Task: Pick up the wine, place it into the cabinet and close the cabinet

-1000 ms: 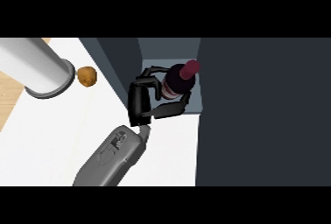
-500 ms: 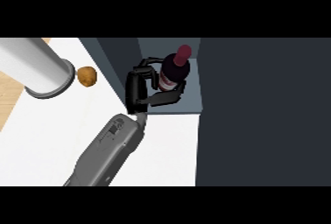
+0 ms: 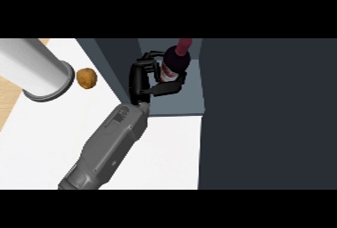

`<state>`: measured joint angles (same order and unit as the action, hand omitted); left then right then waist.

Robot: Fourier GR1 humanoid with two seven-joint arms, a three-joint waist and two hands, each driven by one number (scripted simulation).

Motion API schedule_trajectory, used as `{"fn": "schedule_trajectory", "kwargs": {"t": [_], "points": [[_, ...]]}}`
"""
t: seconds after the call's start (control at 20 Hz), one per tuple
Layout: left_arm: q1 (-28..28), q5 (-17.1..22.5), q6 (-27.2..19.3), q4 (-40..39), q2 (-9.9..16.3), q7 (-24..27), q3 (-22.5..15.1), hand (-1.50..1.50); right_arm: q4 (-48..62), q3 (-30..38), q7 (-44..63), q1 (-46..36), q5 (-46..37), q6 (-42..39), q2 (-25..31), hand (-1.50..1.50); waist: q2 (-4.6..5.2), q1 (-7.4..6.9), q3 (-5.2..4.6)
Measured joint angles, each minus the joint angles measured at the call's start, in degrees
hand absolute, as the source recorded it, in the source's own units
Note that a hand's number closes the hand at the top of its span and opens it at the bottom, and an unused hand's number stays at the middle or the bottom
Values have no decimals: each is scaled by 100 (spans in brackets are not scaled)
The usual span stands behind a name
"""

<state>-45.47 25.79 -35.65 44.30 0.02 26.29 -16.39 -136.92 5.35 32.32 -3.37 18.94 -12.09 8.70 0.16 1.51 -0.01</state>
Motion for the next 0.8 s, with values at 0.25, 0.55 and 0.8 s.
{"fn": "schedule_trajectory", "kwargs": {"t": [0.25, 0.55, 0.8], "points": [[-352, 44, -6, -557, 2, 330, 135, 150, 14, -66, -102, 117, 15, -73, -57, -150, 1, 8, -1], [-815, -7, 28, -1329, 8, 822, 494, 150, 22, -177, -146, 130, 22, -46, -130, -150, 14, 30, -1], [-1221, 121, 10, -1888, 0, 1099, 667, 150, 37, -157, -125, 66, 44, -60, -97, -150, 33, 85, -1]]}}
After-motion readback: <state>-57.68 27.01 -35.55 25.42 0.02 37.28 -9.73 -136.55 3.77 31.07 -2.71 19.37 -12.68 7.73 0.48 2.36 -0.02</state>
